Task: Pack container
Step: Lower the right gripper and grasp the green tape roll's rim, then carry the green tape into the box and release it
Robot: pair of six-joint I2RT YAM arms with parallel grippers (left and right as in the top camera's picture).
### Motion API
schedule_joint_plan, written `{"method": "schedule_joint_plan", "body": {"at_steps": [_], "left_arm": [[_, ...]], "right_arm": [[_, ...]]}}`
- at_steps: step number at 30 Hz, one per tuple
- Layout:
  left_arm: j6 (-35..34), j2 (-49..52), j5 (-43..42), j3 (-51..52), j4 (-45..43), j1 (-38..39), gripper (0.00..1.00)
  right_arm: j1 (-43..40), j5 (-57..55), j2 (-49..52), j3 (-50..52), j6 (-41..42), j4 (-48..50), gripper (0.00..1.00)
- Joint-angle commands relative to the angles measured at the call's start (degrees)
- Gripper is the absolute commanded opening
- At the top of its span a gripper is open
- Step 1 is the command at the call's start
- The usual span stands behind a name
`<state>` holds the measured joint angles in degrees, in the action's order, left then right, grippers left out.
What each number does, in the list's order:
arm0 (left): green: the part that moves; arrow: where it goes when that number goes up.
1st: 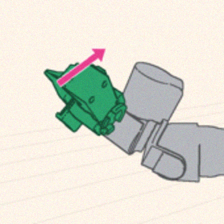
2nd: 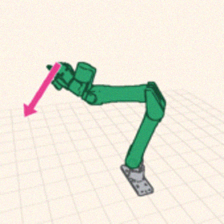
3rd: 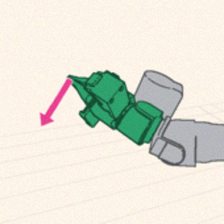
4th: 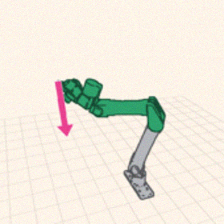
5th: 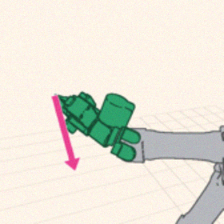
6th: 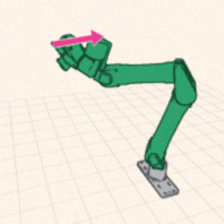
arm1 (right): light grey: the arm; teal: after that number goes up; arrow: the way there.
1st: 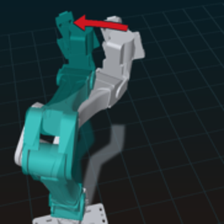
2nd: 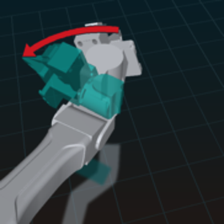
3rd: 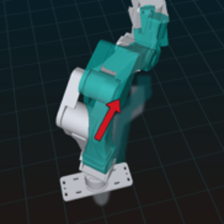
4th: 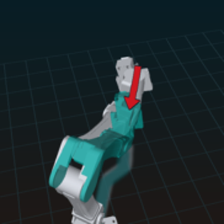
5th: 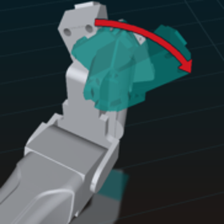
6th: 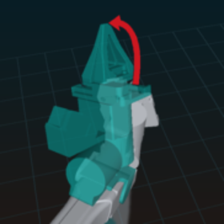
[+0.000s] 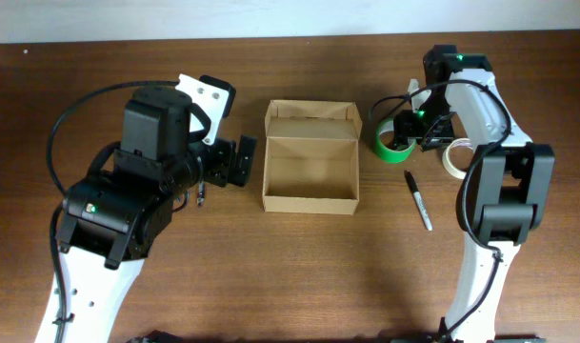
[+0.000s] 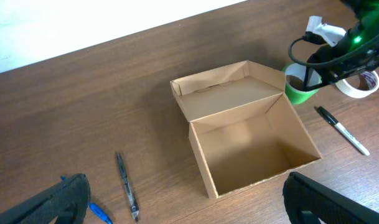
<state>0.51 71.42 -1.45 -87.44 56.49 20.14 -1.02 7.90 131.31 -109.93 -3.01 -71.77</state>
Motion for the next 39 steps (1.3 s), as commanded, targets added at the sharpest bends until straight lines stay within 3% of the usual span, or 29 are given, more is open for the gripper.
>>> {"method": "schedule_joint_plan", "body": {"at_steps": [1,7,14,23,34,39], "left_arm": [[1.31,-0.13,0.2,-0.9,0.17,0.22,0.99],[1.31,-0.13,0.2,-0.9,0.15,0.22,0.99],[1.31,-0.13,0.22,-0.9,0.13,0.22,0.99],[1.31,-0.13,0.22,-0.92,0.11,0.22,0.99],[2.73,-0.42,0.48,-1.31,-0.96,0.22,0.99],[3.04,-0.42,3.69,-3.3,-0.94,0.22,0.99]], "right_arm": [[0.31,0.55,1.22,0.68,0.26,0.04,0.66],[0.31,0.55,1.31,1.03,0.24,0.28,0.5],[0.31,0.68,1.29,1.03,0.46,0.04,0.05],[0.31,0.7,-2.29,0.26,0.55,-1.7,0.04],[0.7,0.48,-25.27,-16.28,1.95,-9.11,0.04],[6.73,-2.6,-31.61,-19.85,1.31,-15.78,0.04]]}}
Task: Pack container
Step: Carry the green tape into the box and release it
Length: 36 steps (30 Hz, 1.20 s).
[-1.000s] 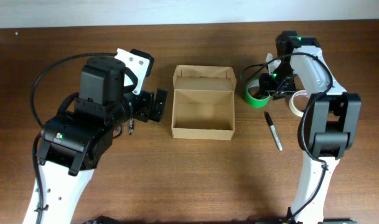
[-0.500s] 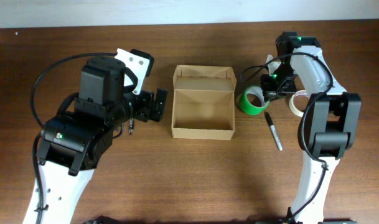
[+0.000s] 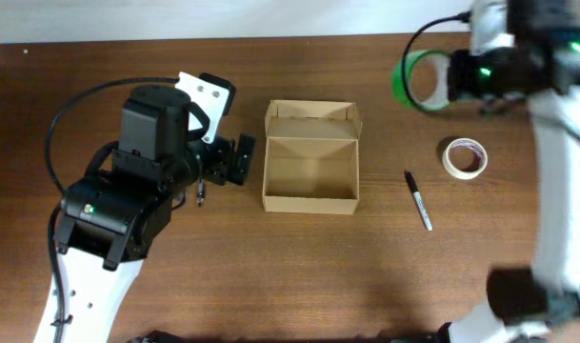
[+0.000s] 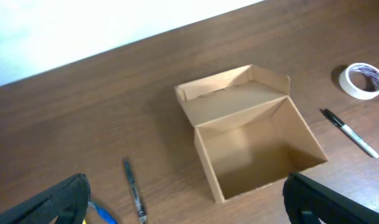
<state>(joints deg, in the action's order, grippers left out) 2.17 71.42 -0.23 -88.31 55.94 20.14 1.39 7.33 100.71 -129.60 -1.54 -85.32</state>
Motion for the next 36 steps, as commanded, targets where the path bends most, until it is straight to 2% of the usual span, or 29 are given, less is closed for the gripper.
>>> {"method": "schedule_joint_plan", "body": {"at_steps": [1,5,9,12,23,36], "left_arm": [[1.4,-0.42,2.73,-3.02,-0.37,0.22,0.99],[1.4,-0.42,3.5,-6.14,-0.11,0.22,0.99],[1.38,-0.42,8.94,-13.09,2.89,0.04,0.99],[1.38,-0.46,11.04,-18.36,6.47,-1.11,0.99],[1.27,-4.02,17.22,-35.8,18.86,-4.61,0.99],[1.33,-9.86,18.05,-38.93,24.7,-4.59,0.99]], "right_arm": [[6.58,-3.3,-1.49,-0.17,-0.13,-3.58,0.04],[17.62,-7.41,-1.18,0.46,0.59,-7.78,0.04],[27.76,-11.06,1.2,2.62,2.4,-7.34,0.04],[30.56,-10.8,3.13,2.75,2.73,-6.75,0.04],[32.7,-10.58,11.02,2.82,2.54,-6.64,0.04],[31.5,-10.4,17.88,13.57,0.92,4.37,0.04]]}}
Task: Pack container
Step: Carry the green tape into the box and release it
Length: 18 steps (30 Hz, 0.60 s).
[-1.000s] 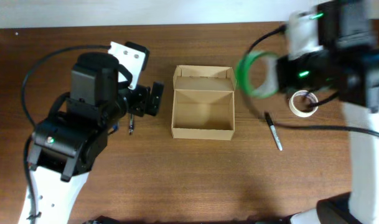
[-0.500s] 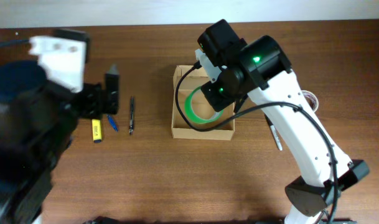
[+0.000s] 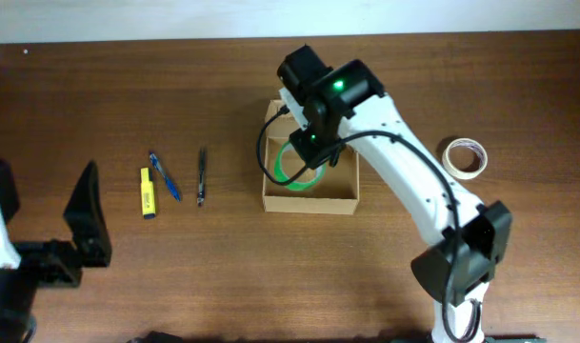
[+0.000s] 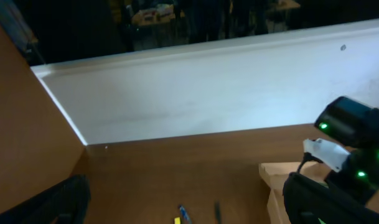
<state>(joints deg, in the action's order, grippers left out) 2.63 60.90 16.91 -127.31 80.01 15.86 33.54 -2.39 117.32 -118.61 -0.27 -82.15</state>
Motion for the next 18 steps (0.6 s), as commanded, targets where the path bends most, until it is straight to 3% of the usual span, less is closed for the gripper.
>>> {"method": "schedule_joint_plan", "body": {"at_steps": [1,18], "left_arm": [[0.87,0.61,0.9,0.07,0.85,-0.31,0.99],[0.92,0.61,0.46,0.07,1.05,-0.26,0.99]], "right_arm": [[-1.01,-0.66,1.55,3.8,-0.33,1.95,0.04],[-7.56,-0.68,2.34,18.18,-0.35,10.03,0.04]]}}
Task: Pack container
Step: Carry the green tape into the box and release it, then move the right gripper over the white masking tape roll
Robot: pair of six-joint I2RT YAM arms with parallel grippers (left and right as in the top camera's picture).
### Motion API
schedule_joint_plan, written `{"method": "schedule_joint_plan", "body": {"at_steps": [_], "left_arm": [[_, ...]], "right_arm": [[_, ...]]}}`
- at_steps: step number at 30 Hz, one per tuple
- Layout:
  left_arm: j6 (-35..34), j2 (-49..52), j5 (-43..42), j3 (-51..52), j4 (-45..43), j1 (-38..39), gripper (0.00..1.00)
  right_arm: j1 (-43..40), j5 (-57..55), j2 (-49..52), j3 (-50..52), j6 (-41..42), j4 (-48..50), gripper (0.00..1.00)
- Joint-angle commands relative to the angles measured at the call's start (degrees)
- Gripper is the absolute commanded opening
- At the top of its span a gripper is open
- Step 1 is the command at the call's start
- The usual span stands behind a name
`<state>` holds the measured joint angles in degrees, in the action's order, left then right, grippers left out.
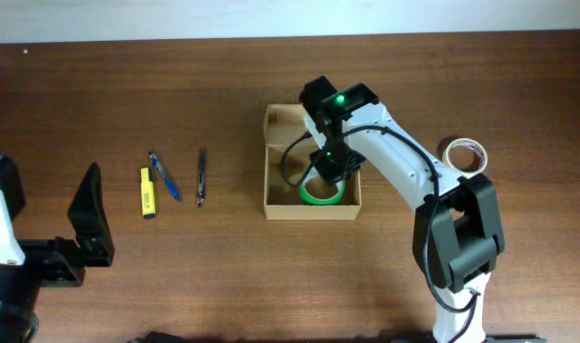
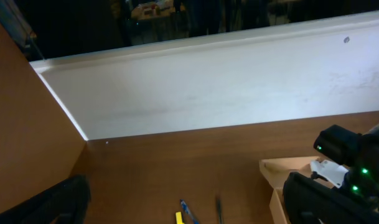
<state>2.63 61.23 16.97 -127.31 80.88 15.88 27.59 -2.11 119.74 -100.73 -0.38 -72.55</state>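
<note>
An open cardboard box (image 1: 270, 181) stands at the table's middle. Inside it, near the front right corner, a green tape roll (image 1: 320, 193) lies flat on the floor. My right gripper (image 1: 329, 170) reaches down into the box and is shut on the roll's far rim. Far to the left, my left gripper (image 2: 186, 202) is open and holds nothing. Its two dark fingers (image 2: 58, 202) show at the edges of the left wrist view, and the box (image 2: 282, 171) and right arm (image 2: 354, 155) appear at its right.
A yellow highlighter (image 1: 149, 192), a blue pen (image 1: 164, 176) and a black pen (image 1: 201, 176) lie in a row left of the box. A white tape roll (image 1: 464, 156) sits at the right. The right arm crosses the table between box and roll.
The green roll was tilted in the right gripper over the box's middle. Now it lies flat low in the box's front right, with the gripper lowered there. The left arm stayed put.
The right gripper was at the green roll right of the box, with the left gripper near the box. Then the roll was lifted at the back right. The left arm then stood far left, with the roll over the box, now inside it.
</note>
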Motion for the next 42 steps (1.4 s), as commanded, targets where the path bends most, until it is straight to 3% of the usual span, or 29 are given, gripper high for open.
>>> {"method": "schedule_joint_plan", "body": {"at_steps": [1,8,14,17,24,28,33,37,42], "left_arm": [[0.92,0.28,0.37,0.07,0.17,-0.28,0.99],[0.92,0.28,0.35,0.07,0.15,-0.28,0.99],[0.94,0.28,-0.24,0.07,0.13,-0.28,0.99],[0.94,0.28,-0.24,0.07,0.11,-0.28,0.99],[1.05,0.31,-0.22,0.07,-0.17,-0.28,0.99],[1.38,0.31,-0.22,0.07,-0.5,-0.28,0.99],[1.81,0.31,-0.17,0.07,-0.46,-0.28,0.99],[1.84,0.31,0.0,0.09,-0.46,-0.28,0.99],[2.03,0.31,0.0,0.42,-0.46,-0.28,0.99]], "right_arm": [[-2.05,-0.96,-0.09,0.31,-0.24,0.44,0.04],[-4.44,-0.96,-0.09,0.33,-0.26,0.46,0.04],[-4.66,-0.9,-0.09,0.33,-0.26,0.44,0.25],[-4.66,0.55,-0.09,0.33,-0.68,0.46,0.3],[-4.63,1.01,-1.27,-1.53,0.74,-0.31,0.29],[-4.63,1.86,-5.11,-9.75,1.79,-1.9,0.27],[-4.79,-0.09,-9.6,-27.47,2.19,-8.0,0.29],[-7.45,-6.6,-10.4,-40.85,2.84,-13.75,0.48],[-19.45,-7.15,-9.79,-43.12,5.2,-20.24,0.54]]}}
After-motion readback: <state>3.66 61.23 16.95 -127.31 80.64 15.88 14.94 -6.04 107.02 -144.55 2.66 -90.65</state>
